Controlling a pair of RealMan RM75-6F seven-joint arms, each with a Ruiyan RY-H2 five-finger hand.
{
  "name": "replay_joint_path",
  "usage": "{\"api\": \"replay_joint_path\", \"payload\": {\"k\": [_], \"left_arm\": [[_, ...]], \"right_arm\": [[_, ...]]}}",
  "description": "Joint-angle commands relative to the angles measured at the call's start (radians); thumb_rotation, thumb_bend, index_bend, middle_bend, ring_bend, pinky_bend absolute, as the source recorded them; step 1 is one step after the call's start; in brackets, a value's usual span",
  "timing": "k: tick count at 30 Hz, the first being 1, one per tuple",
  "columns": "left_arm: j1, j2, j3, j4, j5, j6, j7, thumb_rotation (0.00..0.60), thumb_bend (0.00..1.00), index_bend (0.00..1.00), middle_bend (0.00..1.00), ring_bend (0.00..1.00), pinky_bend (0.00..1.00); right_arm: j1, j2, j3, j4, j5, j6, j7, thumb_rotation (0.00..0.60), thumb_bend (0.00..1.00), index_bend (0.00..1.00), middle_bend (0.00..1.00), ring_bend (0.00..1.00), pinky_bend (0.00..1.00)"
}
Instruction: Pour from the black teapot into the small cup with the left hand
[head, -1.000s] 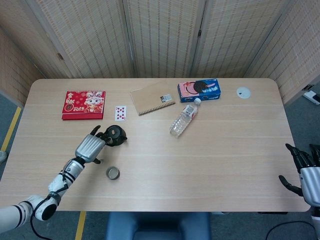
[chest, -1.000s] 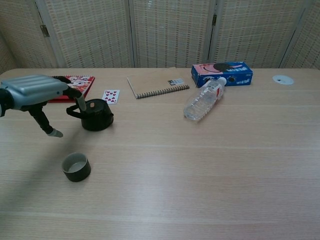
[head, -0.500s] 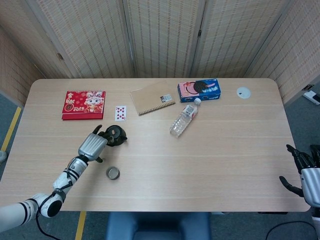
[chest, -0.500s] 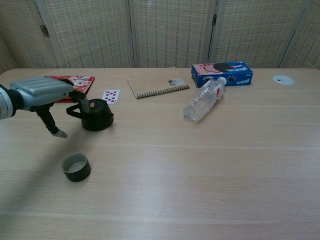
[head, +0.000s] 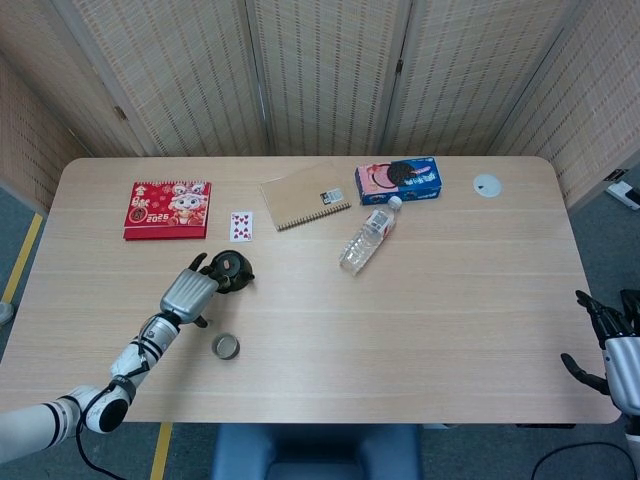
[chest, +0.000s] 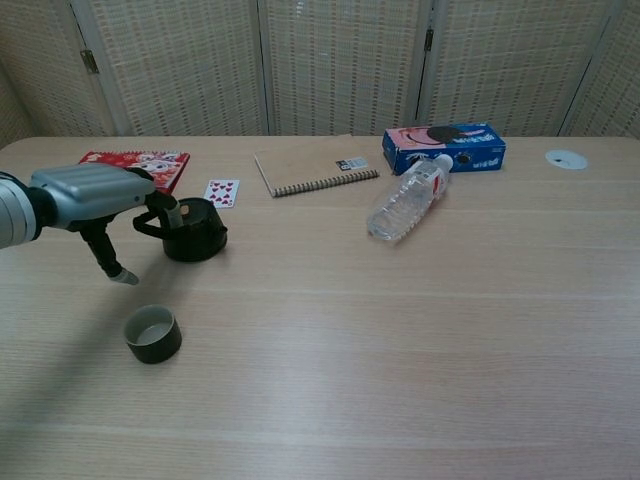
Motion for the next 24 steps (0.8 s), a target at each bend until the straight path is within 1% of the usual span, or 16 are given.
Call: {"api": "replay_joint_path", "payload": {"k": [1, 10, 24], "left_arm": [[-0.001, 0.0, 0.0, 0.003, 0.002, -0.003, -0.007, 0.6, 0.17, 0.37, 0.37, 0.3, 0.0], [-0.014, -0.001, 0.0, 0.027, 0.005, -0.044, -0.054, 0.6, 0.17, 0.43, 0.42, 0.34, 0.0], [-0.015, -0.022, 0.016, 0.068, 0.008, -0.075, -0.088, 0.6, 0.17, 0.47, 0.46, 0.37, 0.0]], "right_arm": [[0.0, -0.001, 0.0, 0.001, 0.0, -0.001, 0.0, 0.6, 0.24, 0.09, 0.25, 0.26, 0.03], [-0.006, -0.006, 0.001, 0.004, 0.003, 0.007, 0.005, 0.6, 0.24, 0.09, 0.25, 0.27, 0.03], [-0.009, -0.005, 0.002, 0.005, 0.007, 0.007, 0.005, 0.6, 0.24, 0.09, 0.25, 0.27, 0.03]]}}
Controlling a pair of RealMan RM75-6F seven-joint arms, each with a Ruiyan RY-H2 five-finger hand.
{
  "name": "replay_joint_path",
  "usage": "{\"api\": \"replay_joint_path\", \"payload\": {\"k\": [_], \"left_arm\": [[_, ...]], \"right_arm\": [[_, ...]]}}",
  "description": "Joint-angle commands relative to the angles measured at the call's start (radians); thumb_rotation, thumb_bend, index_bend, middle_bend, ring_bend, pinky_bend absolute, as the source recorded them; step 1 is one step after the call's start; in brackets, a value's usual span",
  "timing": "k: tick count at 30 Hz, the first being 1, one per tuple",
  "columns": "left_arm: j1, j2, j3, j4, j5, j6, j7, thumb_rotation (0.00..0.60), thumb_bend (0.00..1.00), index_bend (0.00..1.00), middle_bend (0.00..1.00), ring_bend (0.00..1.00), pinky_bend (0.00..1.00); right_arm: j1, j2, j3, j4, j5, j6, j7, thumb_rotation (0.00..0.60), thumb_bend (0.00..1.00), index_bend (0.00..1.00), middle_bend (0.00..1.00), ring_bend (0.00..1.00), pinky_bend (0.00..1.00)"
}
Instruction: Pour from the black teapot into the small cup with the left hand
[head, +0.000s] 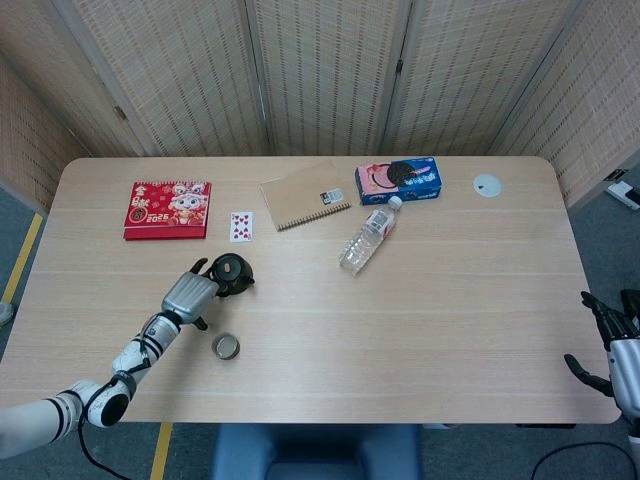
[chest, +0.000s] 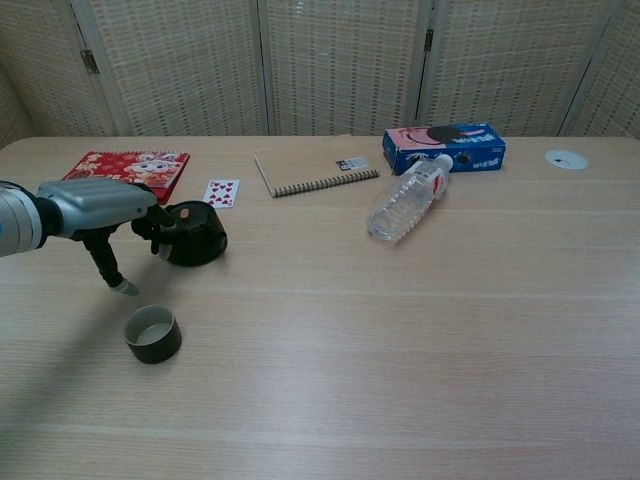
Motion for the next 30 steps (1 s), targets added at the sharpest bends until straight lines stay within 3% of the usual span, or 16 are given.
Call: {"api": "replay_joint_path", "payload": {"k": [1, 14, 30], "left_arm": [[0.001, -0.002, 0.002, 0.005, -0.001, -0.006, -0.008, 0.6, 0.17, 0.47, 0.46, 0.38, 0.0], [-0.007, -0.014, 0.001, 0.038, 0.002, -0.032, -0.043, 0.6, 0.17, 0.63, 0.62, 0.49, 0.0], [-0.014, -0.019, -0.006, 0.08, -0.014, -0.056, -0.067, 0.6, 0.16, 0.88, 0.9, 0.73, 0.0]], "right_arm": [[0.002, -0.001, 0.001, -0.001, 0.001, -0.003, -0.002, 0.6, 0.24, 0.09, 0.25, 0.27, 0.03], [-0.001, -0.002, 0.005, -0.006, 0.006, 0.001, -0.009, 0.6, 0.24, 0.09, 0.25, 0.27, 0.03], [-0.003, 0.001, 0.008, -0.013, 0.009, 0.002, -0.011, 0.6, 0.24, 0.09, 0.25, 0.27, 0.03]]}}
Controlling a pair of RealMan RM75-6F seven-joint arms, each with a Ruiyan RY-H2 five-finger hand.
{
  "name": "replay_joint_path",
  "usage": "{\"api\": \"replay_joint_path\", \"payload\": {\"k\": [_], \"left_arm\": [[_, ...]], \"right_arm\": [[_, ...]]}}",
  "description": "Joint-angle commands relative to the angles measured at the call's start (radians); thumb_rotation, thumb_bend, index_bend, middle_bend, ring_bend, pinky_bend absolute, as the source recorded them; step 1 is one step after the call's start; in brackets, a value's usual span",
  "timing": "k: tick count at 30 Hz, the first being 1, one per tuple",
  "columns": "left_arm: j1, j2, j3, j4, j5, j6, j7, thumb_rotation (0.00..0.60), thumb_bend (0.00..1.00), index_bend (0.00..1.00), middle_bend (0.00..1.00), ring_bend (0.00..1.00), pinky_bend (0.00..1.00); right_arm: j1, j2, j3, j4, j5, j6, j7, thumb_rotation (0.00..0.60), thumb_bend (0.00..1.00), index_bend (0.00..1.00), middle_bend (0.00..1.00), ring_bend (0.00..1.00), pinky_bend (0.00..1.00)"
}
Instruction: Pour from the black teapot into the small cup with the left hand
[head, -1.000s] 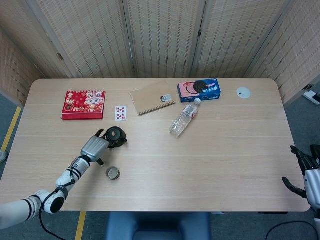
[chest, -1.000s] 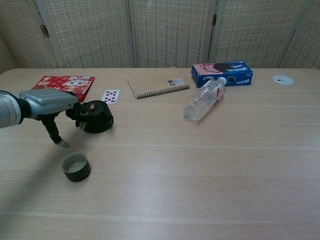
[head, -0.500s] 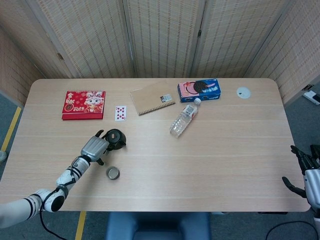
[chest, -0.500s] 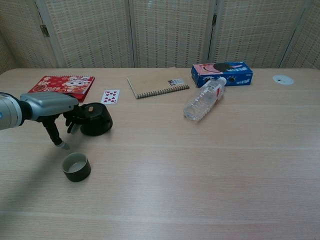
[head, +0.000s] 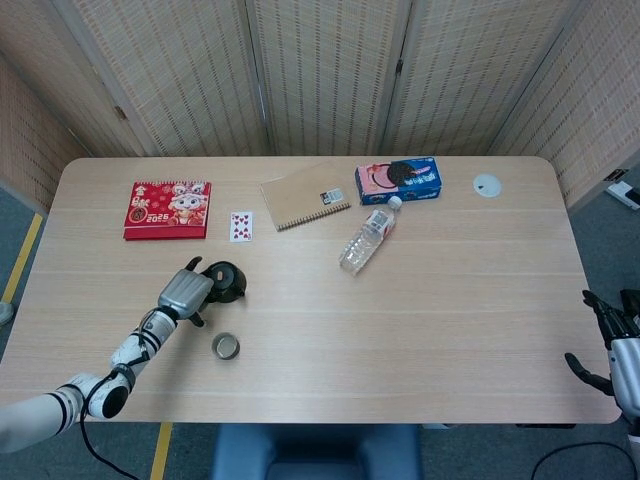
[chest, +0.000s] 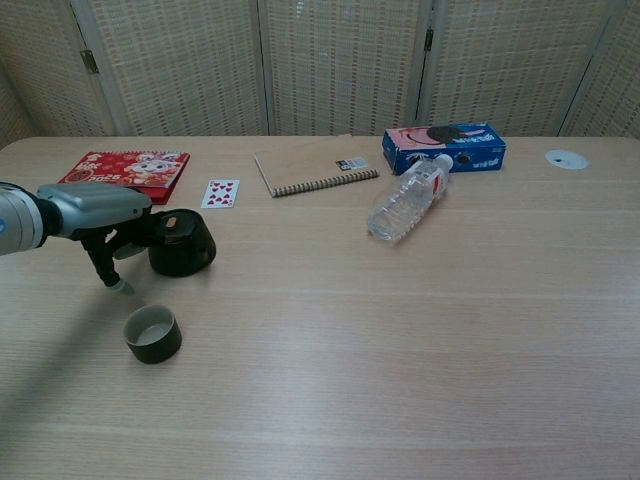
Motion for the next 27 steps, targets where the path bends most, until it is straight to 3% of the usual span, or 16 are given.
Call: {"api": "replay_joint_path", "payload": {"k": [1, 9, 20, 27], "left_arm": [[-0.001, 0.001, -0.003, 0.003, 0.003, -0.004, -0.013, 0.6, 0.16, 0.89, 0.91, 0.74, 0.0], [-0.004, 0.015, -0.017, -0.005, 0.026, -0.008, -0.071, 0.599, 0.16, 0.97, 1.0, 0.84, 0.0], [-0.015, 0.038, -0.036, -0.036, 0.051, 0.008, -0.098, 0.594, 0.16, 1.0, 1.0, 0.92, 0.0], [-0.02, 0.043, -0.05, -0.036, 0.061, 0.015, -0.128, 0.483, 0.16, 1.0, 1.0, 0.93, 0.0]], "right_arm": [[-0.001, 0.0, 0.0, 0.0, 0.0, 0.0, 0.0, 0.6, 0.24, 0.09, 0.25, 0.27, 0.03], [-0.002, 0.001, 0.001, -0.001, 0.001, 0.003, 0.0, 0.6, 0.24, 0.09, 0.25, 0.27, 0.03], [-0.006, -0.001, 0.004, 0.006, 0.002, 0.01, 0.007, 0.6, 0.24, 0.09, 0.25, 0.27, 0.03], [-0.006, -0.005, 0.006, 0.015, 0.006, 0.008, 0.014, 0.6, 0.24, 0.09, 0.25, 0.27, 0.03]]}}
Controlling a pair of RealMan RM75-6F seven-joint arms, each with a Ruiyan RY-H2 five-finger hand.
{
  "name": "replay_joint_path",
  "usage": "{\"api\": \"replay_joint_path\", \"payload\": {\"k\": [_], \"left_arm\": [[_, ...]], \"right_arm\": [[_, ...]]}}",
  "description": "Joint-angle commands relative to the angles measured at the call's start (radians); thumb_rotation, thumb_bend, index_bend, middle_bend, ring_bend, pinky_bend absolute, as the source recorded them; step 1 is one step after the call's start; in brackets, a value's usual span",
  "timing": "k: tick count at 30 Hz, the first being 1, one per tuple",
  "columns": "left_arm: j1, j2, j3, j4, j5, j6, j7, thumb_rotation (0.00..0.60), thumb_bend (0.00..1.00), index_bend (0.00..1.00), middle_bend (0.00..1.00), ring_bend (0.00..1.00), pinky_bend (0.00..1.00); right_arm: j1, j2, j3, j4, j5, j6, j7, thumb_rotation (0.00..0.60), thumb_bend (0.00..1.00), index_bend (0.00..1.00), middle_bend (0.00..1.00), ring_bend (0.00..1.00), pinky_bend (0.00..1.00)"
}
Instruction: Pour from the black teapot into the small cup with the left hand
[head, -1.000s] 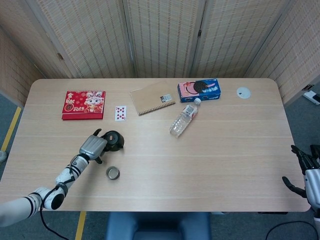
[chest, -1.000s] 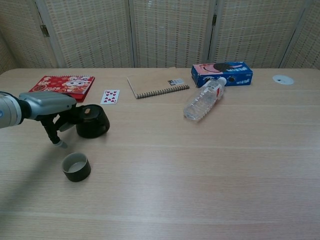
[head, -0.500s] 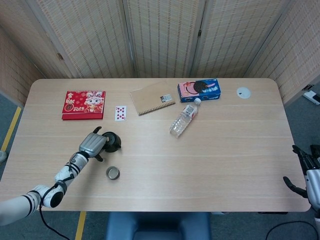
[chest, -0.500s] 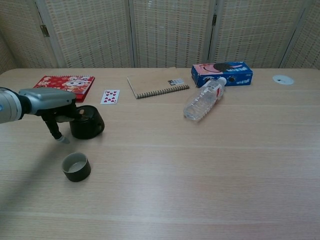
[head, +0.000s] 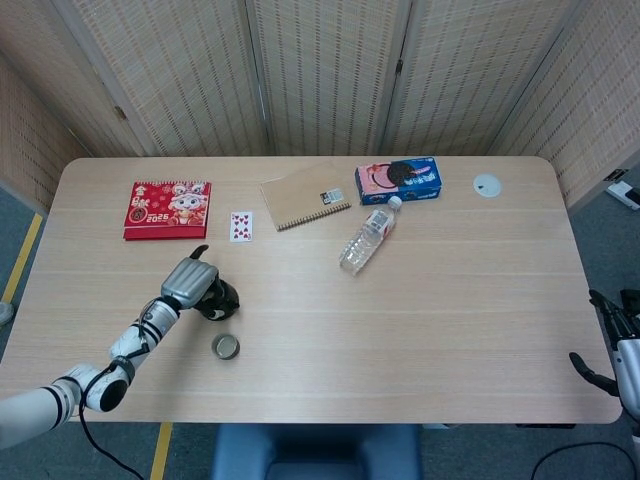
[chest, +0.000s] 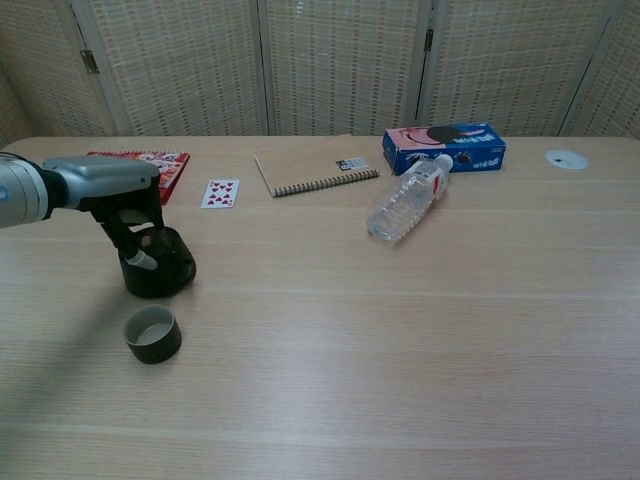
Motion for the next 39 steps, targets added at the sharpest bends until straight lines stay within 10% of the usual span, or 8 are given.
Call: {"api": "replay_joint_path", "payload": {"k": [1, 16, 31, 39], "left_arm": [[-0.001, 0.0, -0.004, 0.004, 0.007, 0.006, -0.012, 0.453, 0.16, 1.0, 1.0, 0.93, 0.0], [0.009, 0.032, -0.026, -0.029, 0.005, 0.046, -0.039, 0.269, 0.15, 1.0, 1.0, 0.94, 0.15], [0.033, 0.063, -0.043, -0.104, -0.065, 0.135, 0.073, 0.273, 0.31, 1.0, 1.0, 0.96, 0.31], [0.048, 0.092, -0.038, -0.141, -0.063, 0.166, 0.099, 0.397, 0.38, 1.0, 1.0, 0.97, 0.36]], "right_arm": [[0.001, -0.002, 0.0, 0.003, 0.0, -0.001, 0.002, 0.6, 0.24, 0.09, 0.25, 0.27, 0.03], [0.007, -0.01, 0.004, 0.013, 0.0, -0.007, 0.012, 0.6, 0.24, 0.09, 0.25, 0.27, 0.03], [0.01, -0.015, 0.005, 0.024, -0.012, 0.0, 0.025, 0.6, 0.24, 0.09, 0.26, 0.27, 0.03], [0.011, -0.016, 0.003, 0.027, -0.02, 0.004, 0.031, 0.6, 0.24, 0.09, 0.26, 0.27, 0.03]]}}
